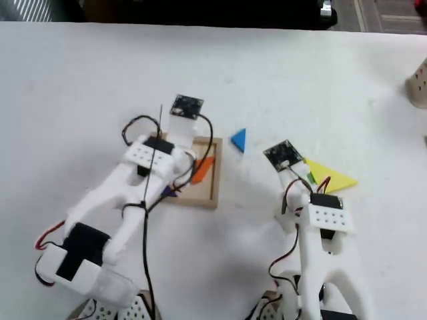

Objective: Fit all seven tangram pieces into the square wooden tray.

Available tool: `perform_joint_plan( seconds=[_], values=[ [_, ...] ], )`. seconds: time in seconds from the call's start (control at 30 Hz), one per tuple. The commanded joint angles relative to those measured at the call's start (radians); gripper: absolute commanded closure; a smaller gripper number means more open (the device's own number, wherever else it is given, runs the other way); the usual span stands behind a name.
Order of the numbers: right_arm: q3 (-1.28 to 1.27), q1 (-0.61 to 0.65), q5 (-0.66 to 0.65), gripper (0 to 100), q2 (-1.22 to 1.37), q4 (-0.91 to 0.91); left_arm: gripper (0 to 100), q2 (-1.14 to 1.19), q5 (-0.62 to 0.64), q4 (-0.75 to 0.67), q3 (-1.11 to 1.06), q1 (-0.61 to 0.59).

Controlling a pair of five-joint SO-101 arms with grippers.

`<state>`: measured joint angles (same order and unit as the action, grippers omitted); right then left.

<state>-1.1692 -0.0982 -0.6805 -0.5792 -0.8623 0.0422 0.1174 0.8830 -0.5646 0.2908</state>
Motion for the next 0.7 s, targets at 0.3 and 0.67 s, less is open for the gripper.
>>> perform_joint_plan(
  seconds=[0.3,0.67],
  values=[
    [-0.002,-0.005,-0.014,97.8,-0.024,0.013,97,-0.104,0.19,-0.198,0.017,0.077],
    [-0.002,-0.005,-0.014,97.8,-0.024,0.012,97,0.065,0.17,-0.351,0.015,0.188]
  ],
)
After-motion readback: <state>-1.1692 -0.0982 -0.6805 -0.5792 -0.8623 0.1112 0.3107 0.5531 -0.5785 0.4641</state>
